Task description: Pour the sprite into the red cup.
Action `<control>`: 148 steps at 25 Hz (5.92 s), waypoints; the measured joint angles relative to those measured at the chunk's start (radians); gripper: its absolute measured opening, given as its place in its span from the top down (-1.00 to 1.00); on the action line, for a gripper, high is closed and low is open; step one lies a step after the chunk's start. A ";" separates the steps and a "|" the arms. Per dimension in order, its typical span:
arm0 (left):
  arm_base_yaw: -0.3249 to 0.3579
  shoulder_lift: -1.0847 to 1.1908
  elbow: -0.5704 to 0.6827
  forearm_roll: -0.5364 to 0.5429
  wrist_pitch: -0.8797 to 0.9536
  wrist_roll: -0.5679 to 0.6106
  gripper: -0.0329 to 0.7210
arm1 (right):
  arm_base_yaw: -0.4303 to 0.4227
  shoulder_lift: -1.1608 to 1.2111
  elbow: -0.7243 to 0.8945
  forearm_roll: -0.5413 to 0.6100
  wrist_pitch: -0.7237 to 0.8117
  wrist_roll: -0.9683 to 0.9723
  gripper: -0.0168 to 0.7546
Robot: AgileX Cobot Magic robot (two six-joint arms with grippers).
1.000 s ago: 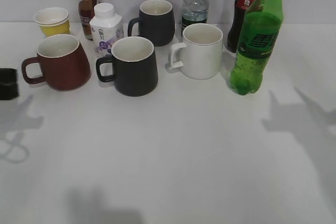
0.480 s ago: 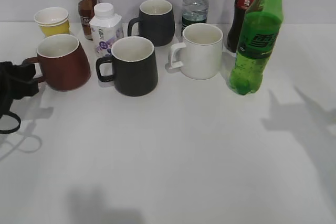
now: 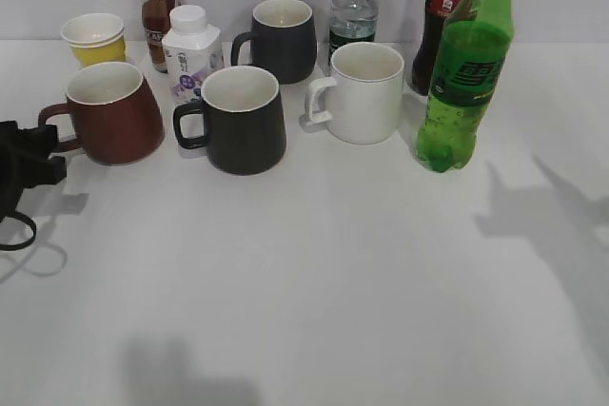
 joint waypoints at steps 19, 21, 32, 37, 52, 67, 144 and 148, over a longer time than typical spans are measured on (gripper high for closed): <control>0.002 0.135 -0.052 0.020 -0.132 0.000 0.04 | 0.000 0.000 0.000 -0.001 0.013 0.000 -0.19; 0.002 0.159 -0.072 0.019 -0.132 0.000 0.05 | 0.000 0.000 0.000 -0.001 0.018 0.000 -0.19; 0.068 0.274 -0.207 0.036 -0.132 0.000 0.26 | 0.000 0.000 0.000 -0.027 0.051 0.000 -0.19; 0.085 0.310 -0.237 0.140 -0.178 0.001 0.42 | 0.000 0.011 0.000 -0.078 0.068 0.000 -0.19; 0.087 0.355 -0.293 0.262 -0.193 0.013 0.78 | 0.080 0.100 0.000 -0.149 0.046 0.000 -0.19; 0.087 -0.032 -0.039 0.265 -0.169 0.024 0.78 | 0.082 0.200 0.000 -0.160 -0.074 0.067 -0.41; -0.321 0.077 -0.200 0.746 -0.128 -0.316 0.78 | 0.083 0.703 -0.484 -1.159 -0.412 0.067 -0.16; -0.345 0.084 -0.235 0.746 -0.057 -0.316 0.78 | 0.083 0.703 -0.484 -1.292 -0.406 0.067 -0.15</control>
